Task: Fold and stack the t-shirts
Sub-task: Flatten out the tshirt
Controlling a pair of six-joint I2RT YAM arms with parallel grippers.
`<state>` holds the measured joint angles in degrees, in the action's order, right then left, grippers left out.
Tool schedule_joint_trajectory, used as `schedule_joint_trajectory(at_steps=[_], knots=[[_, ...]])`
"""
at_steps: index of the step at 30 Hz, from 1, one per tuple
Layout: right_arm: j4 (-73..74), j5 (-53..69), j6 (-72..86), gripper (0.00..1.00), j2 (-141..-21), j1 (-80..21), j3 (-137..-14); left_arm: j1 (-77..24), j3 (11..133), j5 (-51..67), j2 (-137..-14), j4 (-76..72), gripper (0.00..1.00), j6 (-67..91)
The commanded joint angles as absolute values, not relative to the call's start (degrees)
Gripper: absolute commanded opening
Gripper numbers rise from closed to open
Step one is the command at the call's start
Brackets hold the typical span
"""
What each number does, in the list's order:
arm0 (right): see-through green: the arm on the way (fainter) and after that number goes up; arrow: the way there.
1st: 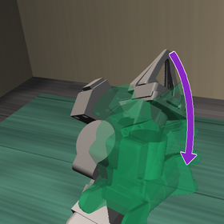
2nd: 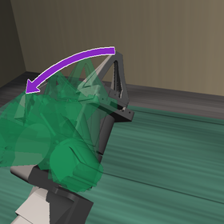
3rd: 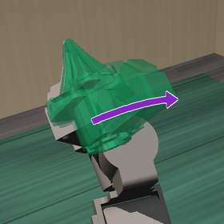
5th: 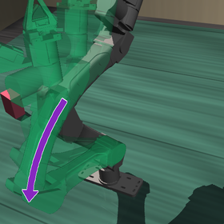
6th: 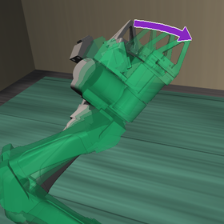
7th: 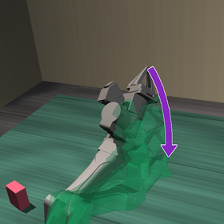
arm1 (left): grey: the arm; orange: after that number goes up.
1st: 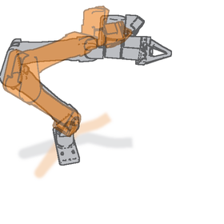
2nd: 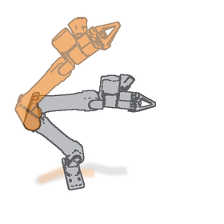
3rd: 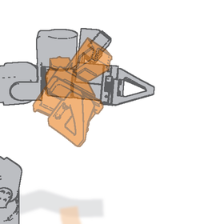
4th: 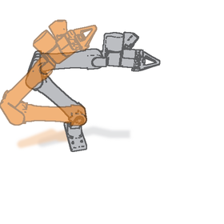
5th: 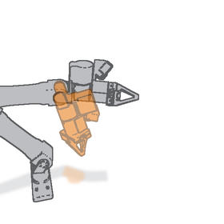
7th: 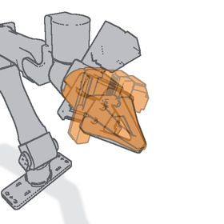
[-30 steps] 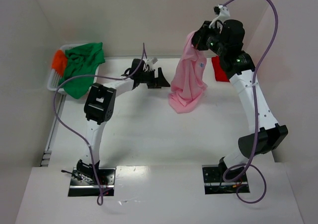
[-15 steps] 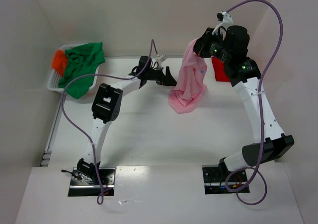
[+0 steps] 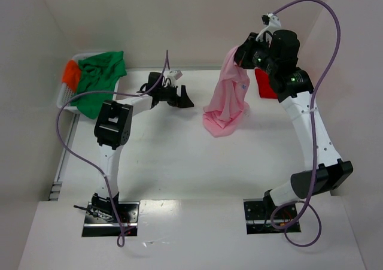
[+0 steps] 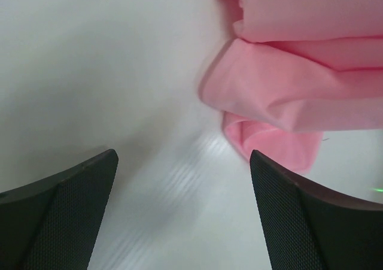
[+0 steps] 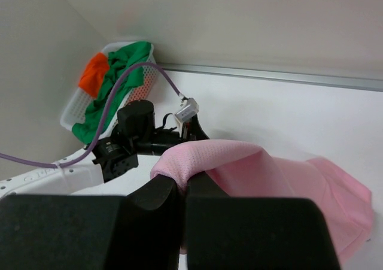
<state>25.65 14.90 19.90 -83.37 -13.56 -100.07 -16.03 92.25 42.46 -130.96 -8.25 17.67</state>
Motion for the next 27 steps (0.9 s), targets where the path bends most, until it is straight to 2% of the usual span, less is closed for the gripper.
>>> schedule_joint_trajectory(at_steps=[1,10,20,27], knots=[[25.14,14.77,20.13,0.0,-84.81,-12.66,-104.67,-18.1,92.29,41.75,-128.58,-7.03,0.98,7.3],[26.28,15.99,20.13,0.0,-87.62,-12.66,-108.37,-21.88,96.15,41.22,-132.54,-8.35,0.97,4.92],[25.75,20.21,20.65,0.0,-90.44,-12.66,-110.65,-24.95,101.77,32.44,-135.09,-8.88,0.97,7.29],[25.22,21.36,21.18,0.0,-89.91,-12.66,-111.8,-26.72,108.19,36.11,-139.04,-6.41,0.96,5.54]])
